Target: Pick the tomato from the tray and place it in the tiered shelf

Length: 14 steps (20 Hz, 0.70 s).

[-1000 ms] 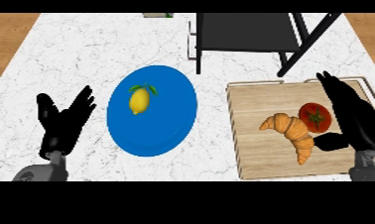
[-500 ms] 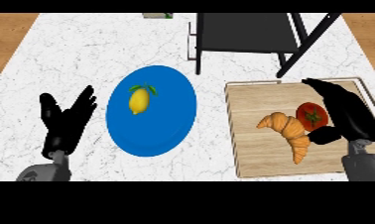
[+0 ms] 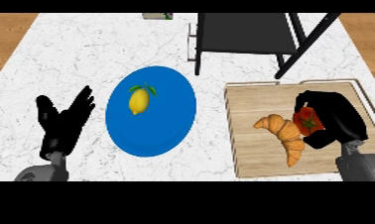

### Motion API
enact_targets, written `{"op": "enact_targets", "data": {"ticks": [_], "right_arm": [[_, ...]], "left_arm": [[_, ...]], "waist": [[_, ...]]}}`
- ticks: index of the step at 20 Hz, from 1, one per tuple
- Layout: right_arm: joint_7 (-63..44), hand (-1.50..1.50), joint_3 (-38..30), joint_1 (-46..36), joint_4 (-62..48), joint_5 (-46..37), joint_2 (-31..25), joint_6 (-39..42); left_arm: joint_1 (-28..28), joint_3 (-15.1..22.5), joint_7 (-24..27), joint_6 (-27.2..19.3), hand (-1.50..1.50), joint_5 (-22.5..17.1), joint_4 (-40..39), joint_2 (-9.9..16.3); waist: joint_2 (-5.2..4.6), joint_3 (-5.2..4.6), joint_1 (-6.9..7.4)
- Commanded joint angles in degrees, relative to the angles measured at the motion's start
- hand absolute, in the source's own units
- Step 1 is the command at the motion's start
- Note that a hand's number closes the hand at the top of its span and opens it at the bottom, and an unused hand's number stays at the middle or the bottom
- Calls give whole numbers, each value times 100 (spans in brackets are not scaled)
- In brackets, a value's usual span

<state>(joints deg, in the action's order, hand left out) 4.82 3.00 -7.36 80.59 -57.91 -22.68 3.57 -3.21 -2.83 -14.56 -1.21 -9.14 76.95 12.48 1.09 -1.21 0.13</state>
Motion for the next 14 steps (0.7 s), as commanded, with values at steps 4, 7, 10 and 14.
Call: {"op": "enact_targets", "data": {"ticks": [4,7,10,14], "right_arm": [[-908,150,776,-210,119,60,1346,717],[-1592,150,1102,-268,35,182,2186,1074],[-2239,150,1290,-722,344,572,2210,966],[-3373,150,1895,-1092,1442,1059,2237,588]], "left_arm": [[-28,0,43,209,0,-31,-141,66],[-178,60,-158,170,0,-15,-105,47],[-183,144,-205,36,0,37,-66,-109],[-74,51,-155,106,0,29,-166,10]], "waist": [[-136,111,112],[-197,113,259],[-152,125,278],[-65,113,147]]}}
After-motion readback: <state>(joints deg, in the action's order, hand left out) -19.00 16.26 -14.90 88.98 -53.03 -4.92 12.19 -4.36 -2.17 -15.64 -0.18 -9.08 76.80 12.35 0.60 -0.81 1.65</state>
